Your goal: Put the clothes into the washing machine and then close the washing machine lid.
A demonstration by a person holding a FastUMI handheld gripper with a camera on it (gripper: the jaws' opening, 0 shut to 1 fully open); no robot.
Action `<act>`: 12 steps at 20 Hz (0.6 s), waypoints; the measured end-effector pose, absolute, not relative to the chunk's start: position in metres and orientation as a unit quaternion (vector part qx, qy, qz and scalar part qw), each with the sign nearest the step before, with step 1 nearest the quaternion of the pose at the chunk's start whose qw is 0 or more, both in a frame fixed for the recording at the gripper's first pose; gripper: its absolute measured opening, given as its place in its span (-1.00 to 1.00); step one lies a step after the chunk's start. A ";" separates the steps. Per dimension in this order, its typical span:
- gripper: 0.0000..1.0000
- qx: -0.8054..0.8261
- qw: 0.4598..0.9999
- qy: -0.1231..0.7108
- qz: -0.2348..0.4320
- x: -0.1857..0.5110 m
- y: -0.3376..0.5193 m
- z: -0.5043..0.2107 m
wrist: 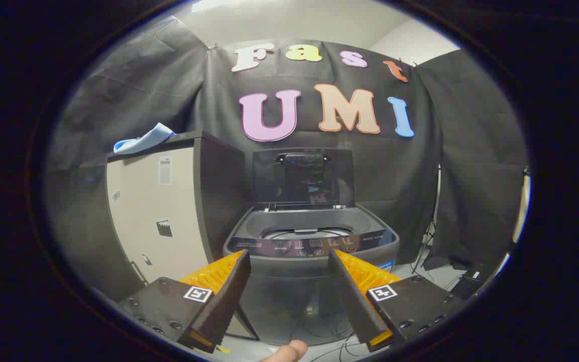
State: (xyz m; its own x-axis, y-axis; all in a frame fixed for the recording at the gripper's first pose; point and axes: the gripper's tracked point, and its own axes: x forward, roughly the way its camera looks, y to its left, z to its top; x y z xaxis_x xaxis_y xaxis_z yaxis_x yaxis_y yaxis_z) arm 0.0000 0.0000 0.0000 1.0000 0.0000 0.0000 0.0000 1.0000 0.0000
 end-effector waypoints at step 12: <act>0.94 -0.001 1.000 0.010 -0.026 -0.006 -0.010 -0.009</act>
State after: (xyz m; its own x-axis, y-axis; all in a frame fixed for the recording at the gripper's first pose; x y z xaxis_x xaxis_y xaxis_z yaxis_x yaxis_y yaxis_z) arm -0.0056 -0.0099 -0.0093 0.9984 -0.0524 -0.0196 0.0524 0.9986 -0.0020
